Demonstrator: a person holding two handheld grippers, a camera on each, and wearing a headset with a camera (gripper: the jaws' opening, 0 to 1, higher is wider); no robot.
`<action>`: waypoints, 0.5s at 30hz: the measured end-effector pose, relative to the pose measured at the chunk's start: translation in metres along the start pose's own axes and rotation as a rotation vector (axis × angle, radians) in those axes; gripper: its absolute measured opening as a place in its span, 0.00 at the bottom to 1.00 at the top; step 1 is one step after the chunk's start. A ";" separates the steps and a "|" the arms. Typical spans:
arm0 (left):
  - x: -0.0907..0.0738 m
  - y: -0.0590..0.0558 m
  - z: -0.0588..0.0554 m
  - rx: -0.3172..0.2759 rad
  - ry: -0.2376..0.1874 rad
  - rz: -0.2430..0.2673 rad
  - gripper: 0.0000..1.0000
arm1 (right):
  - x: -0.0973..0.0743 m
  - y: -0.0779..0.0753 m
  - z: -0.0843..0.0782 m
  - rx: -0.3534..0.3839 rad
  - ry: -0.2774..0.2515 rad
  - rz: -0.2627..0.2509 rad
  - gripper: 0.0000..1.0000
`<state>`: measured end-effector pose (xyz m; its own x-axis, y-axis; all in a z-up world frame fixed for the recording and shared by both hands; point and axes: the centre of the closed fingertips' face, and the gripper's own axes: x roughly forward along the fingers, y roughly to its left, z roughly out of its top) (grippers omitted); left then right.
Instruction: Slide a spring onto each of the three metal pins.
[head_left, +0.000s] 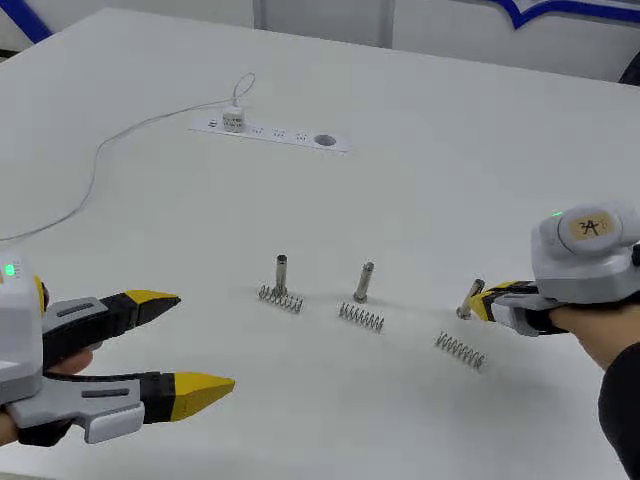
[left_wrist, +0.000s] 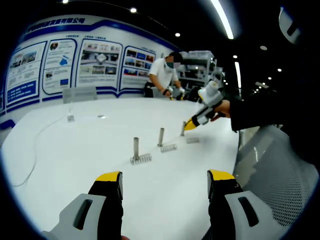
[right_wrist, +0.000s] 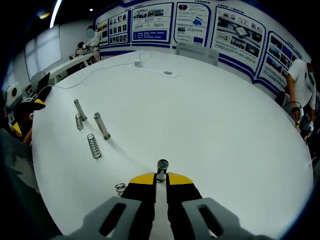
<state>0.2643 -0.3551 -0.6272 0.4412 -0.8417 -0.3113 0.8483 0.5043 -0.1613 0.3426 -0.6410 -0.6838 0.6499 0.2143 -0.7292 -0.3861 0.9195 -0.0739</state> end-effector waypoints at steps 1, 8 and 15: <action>0.000 0.000 0.000 0.000 0.000 0.000 0.70 | 0.002 0.000 -0.001 0.001 0.007 0.001 0.09; 0.000 0.001 0.000 -0.002 0.000 0.000 0.70 | 0.009 -0.002 -0.003 0.002 0.024 0.004 0.07; 0.001 0.000 -0.001 0.000 0.002 -0.001 0.70 | 0.003 0.000 -0.006 -0.005 0.026 0.008 0.08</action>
<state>0.2647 -0.3552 -0.6281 0.4396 -0.8420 -0.3126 0.8488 0.5033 -0.1620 0.3409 -0.6418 -0.6900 0.6296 0.2130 -0.7471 -0.3949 0.9159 -0.0716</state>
